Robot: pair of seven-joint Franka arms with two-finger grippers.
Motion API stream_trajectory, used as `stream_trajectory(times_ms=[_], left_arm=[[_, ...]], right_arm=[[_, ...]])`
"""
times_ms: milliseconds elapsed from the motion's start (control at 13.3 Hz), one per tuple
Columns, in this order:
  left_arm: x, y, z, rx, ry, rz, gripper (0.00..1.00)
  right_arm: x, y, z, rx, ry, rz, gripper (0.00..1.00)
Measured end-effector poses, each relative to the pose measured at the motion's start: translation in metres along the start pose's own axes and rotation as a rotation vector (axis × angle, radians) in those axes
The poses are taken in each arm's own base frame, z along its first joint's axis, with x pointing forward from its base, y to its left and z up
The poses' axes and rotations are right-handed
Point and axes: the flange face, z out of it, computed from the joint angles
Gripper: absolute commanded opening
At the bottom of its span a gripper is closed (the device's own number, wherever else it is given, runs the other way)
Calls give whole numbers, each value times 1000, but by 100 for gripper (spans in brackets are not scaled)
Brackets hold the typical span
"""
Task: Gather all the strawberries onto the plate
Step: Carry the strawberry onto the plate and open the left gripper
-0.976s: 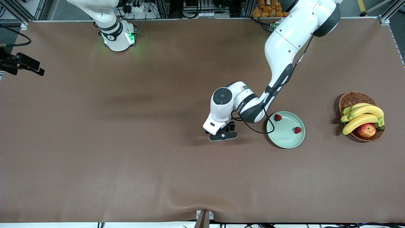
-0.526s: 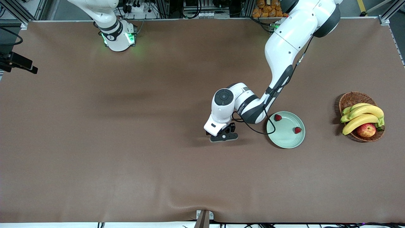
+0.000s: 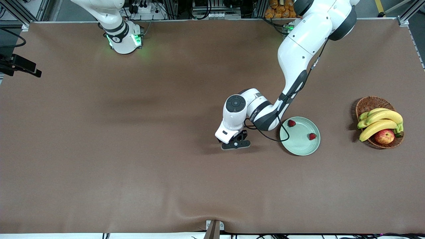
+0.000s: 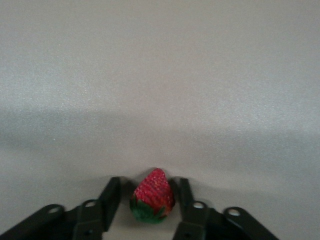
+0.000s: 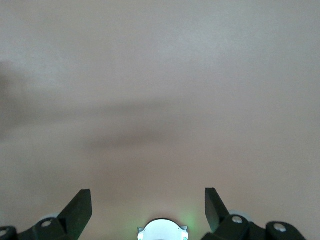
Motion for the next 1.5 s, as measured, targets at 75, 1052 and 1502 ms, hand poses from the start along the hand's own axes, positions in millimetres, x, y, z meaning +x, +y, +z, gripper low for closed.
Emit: stream_trajectory(times_ms=[75,1052,1502], left_arm=[[0,0,0,1,1,0,34],[68,-40,-47,-65,16,-130,0],[122,-113,-107,-42,-57,-178,0]], right_arm=[[0,-5,0,-2,0,-10,100],[0,-7,-2,3,5,-18,100],[0,-7,-2,3,6,-50,100]])
